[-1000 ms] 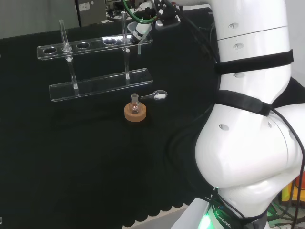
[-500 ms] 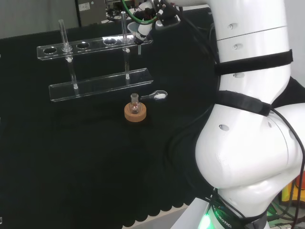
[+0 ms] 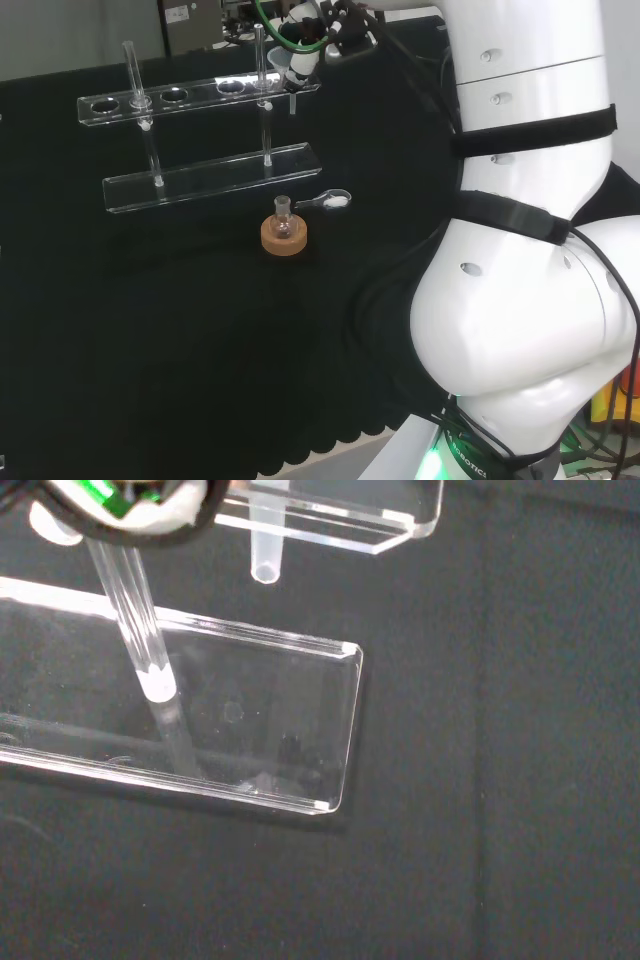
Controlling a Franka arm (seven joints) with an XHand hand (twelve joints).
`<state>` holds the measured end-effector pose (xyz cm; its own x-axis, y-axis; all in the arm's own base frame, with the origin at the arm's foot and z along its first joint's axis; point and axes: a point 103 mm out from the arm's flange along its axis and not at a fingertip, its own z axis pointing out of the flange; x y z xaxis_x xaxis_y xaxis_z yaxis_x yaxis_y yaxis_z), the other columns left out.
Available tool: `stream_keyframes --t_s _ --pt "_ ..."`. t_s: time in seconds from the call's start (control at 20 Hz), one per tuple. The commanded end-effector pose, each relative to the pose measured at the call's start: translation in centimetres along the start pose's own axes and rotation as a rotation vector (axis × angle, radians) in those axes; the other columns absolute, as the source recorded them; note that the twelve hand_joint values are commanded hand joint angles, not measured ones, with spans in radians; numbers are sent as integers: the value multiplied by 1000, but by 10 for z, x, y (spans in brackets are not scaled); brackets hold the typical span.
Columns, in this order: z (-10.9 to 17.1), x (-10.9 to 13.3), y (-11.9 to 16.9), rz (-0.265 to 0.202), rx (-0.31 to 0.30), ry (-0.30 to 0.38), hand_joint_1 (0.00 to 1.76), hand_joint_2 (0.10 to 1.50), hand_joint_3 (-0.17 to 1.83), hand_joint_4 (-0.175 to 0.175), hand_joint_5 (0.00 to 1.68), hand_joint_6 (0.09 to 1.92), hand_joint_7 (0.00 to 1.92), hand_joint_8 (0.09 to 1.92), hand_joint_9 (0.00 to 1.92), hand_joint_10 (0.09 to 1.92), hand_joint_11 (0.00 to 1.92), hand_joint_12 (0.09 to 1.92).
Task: Pick up the funnel from the transparent funnel stand.
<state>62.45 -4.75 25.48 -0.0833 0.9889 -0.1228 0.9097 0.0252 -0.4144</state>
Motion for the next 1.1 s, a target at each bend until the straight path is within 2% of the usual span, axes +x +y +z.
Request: stream_keyframes --t_s 0.05,0.4,0.5,0.75,0.95,1.1 --pt "1 1 2 3 -4 -15 797 615 554 -64 258 87 270 726 385 717 194 1388" --pt "-2 2 2 7 -19 -28 811 620 570 -40 518 159 332 742 428 696 204 1373" --pt "-3 3 2 9 -30 -31 815 622 570 -34 535 282 353 735 449 661 213 1361" --pt "-7 2 -2 18 -53 -40 821 628 578 -23 490 746 367 746 472 645 220 1360" --pt "-11 0 -5 26 -74 -44 823 631 586 -9 555 915 366 753 478 648 225 1359" --pt "-15 -3 -9 31 -81 -47 825 634 591 -6 581 968 363 753 480 649 227 1358"
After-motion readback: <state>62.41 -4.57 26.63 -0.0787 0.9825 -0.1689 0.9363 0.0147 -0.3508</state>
